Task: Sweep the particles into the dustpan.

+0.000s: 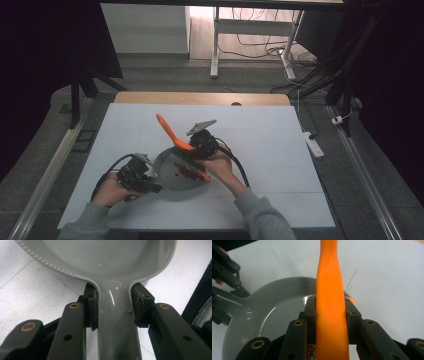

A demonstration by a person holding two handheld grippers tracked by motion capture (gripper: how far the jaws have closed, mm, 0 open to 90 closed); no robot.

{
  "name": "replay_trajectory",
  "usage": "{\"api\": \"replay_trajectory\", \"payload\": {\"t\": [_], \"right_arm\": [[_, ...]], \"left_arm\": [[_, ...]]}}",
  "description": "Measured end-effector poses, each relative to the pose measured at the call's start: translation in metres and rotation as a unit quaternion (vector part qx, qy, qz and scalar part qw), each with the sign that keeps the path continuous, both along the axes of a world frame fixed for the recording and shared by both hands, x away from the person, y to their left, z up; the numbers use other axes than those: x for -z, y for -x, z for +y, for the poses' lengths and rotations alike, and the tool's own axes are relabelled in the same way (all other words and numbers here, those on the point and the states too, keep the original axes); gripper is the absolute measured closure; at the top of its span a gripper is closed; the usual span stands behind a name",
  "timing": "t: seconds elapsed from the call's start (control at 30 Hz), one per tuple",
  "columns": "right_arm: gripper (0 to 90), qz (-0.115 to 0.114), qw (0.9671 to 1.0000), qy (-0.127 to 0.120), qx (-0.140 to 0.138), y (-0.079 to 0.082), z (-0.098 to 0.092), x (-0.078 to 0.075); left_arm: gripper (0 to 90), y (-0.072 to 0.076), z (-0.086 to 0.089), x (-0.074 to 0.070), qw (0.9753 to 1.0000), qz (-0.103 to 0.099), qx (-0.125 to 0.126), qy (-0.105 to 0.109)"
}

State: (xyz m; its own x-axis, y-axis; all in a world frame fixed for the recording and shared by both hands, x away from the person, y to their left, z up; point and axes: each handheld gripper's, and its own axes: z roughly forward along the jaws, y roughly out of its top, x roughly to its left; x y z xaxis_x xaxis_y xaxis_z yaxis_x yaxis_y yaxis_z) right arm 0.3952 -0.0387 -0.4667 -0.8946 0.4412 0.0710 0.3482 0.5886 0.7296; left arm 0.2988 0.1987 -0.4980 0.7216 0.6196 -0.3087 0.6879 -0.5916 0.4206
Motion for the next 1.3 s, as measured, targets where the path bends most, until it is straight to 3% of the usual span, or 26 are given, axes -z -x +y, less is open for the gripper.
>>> {"api": "replay_trajectory", "payload": {"t": [0.2,0.33,0.73,0.9,1.03,1.17,1.3], "right_arm": [[70.7,-0.025,0.9993,-0.013,0.022,-0.002,-0.023,-0.013],[70.7,-0.039,0.9984,-0.005,0.039,-0.007,-0.036,-0.017],[70.7,-0.032,0.9971,0.018,0.067,-0.025,-0.055,-0.009],[70.7,-0.036,0.9942,0.043,0.092,-0.033,-0.063,-0.003],[70.7,-0.027,0.989,0.079,0.122,-0.042,-0.073,0.01],[70.7,-0.015,0.9891,0.083,0.121,-0.043,-0.073,0.017],[70.7,-0.016,0.9901,0.091,0.106,-0.033,-0.062,0.017]], "left_arm": [[61.6,0.001,-0.001,0.001,1.0,-0.003,-0.001,-0.003],[61.6,0.002,-0.001,0.001,1.0,-0.003,-0.003,-0.002],[61.6,0.004,0.0,0.006,1.0,-0.004,-0.004,0.0],[61.6,0.005,0.0,0.006,1.0,-0.004,-0.005,-0.001],[61.6,0.005,-0.001,0.007,1.0,-0.004,-0.005,-0.002],[61.6,0.005,0.0,0.007,1.0,-0.005,-0.005,0.0],[61.6,0.005,-0.001,0.007,1.0,-0.004,-0.004,-0.002]]}}
